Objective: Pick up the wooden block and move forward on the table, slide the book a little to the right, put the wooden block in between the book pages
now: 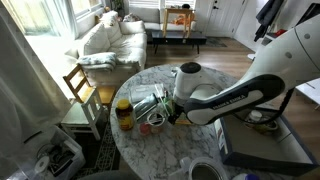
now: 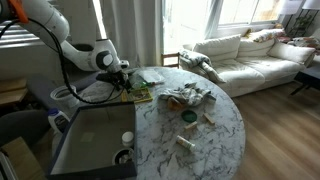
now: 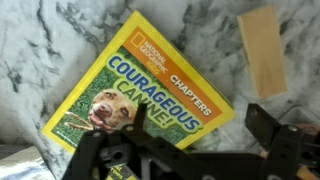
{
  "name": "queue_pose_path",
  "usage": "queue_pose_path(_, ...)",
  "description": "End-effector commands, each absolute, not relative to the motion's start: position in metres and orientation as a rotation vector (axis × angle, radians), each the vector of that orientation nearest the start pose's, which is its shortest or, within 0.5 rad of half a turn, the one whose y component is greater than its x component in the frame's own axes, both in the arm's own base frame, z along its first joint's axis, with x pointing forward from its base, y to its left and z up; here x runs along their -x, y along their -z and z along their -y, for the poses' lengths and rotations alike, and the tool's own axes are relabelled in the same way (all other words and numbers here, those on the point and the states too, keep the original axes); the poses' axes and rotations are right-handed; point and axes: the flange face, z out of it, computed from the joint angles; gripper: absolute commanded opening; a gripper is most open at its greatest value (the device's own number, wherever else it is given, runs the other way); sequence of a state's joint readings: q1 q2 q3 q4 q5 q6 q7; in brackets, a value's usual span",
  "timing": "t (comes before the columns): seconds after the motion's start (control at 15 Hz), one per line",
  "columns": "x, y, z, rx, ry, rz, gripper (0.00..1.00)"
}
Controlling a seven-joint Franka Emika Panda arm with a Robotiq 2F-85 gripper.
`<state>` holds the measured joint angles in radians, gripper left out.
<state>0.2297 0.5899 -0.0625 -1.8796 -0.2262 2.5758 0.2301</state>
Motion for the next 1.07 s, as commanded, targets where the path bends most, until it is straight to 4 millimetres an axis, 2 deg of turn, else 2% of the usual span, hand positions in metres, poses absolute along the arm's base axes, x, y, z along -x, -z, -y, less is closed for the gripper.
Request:
queue_pose_path(0.0,-0.638,-0.195,-0.114,3.273,0.296,0.154,1.00)
queue_pose_path(0.53,-0.634,-0.189,-0.114,3.305,0.294,0.159,1.00)
queue_pose_path(0.6,-0.635,-0.191,-0.113,3.307,0.300,0.158,0.97)
queue_pose_path(0.67,-0.635,-0.193,-0.111,3.317,0.308,0.156,0.92)
queue_pose_path(0.8,-0.636,-0.196,-0.108,3.328,0.320,0.153,0.71)
queue_pose_path(1.0,-0.637,-0.197,-0.104,3.346,0.334,0.153,0.44)
